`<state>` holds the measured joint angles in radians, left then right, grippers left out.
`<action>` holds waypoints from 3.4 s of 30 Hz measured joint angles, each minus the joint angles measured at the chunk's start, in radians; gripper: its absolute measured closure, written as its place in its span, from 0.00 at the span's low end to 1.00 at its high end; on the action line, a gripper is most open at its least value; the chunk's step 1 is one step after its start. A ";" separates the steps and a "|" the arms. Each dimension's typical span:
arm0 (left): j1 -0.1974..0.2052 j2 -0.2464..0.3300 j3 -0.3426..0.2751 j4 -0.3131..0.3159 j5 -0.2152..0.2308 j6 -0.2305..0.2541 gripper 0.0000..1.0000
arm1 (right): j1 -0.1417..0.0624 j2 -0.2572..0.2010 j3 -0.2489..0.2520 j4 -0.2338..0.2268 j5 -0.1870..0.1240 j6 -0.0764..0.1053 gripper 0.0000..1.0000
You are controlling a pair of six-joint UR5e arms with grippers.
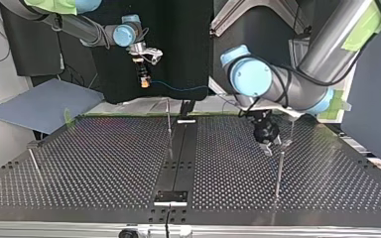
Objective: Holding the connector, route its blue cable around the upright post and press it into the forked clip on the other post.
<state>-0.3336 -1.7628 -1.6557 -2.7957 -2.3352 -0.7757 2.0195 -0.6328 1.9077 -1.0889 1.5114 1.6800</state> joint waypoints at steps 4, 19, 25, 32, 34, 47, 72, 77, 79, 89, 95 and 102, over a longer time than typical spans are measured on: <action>0.015 -0.001 0.000 0.001 0.031 0.004 0.00 | 0.001 0.000 0.000 -0.002 0.000 0.001 1.00; 0.056 -0.008 0.001 -0.008 0.078 0.026 0.00 | 0.005 0.000 0.000 -0.005 -0.012 0.004 1.00; 0.050 -0.035 0.001 -0.019 0.088 0.037 0.00 | 0.006 0.000 0.000 -0.005 -0.012 0.005 1.00; 0.049 -0.039 0.001 -0.019 0.091 0.041 0.00 | 0.006 0.000 0.000 -0.005 -0.013 0.005 1.00; 0.047 -0.040 0.000 -0.020 0.091 0.041 0.00 | 0.006 0.000 0.000 -0.005 -0.013 0.005 1.00; 0.043 -0.095 -0.007 -0.026 0.061 0.036 0.00 | 0.006 0.000 0.000 -0.005 -0.013 0.005 1.00; 0.035 -0.150 -0.041 -0.024 0.084 -0.017 0.00 | 0.007 0.000 0.000 -0.005 -0.013 0.005 1.00; 0.033 -0.159 -0.041 -0.025 0.098 -0.035 0.00 | 0.007 0.000 0.000 -0.005 -0.012 0.005 1.00; 0.033 -0.159 -0.040 -0.025 0.103 -0.044 0.00 | 0.007 0.000 0.000 -0.005 -0.013 0.005 1.00; 0.030 -0.174 -0.041 -0.052 0.125 -0.092 0.00 | 0.007 0.000 0.000 -0.005 -0.012 0.004 1.00; 0.020 -0.217 -0.041 -0.073 0.113 -0.099 0.00 | 0.007 0.000 0.000 -0.005 -0.013 0.004 1.00; 0.014 -0.254 -0.041 -0.072 0.123 -0.103 0.00 | 0.007 0.000 0.000 -0.005 -0.013 0.003 1.00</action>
<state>-0.3192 -2.0173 -1.6962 -2.8679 -2.2123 -0.8790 2.0266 -0.6325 1.9077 -1.0939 1.4989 1.6832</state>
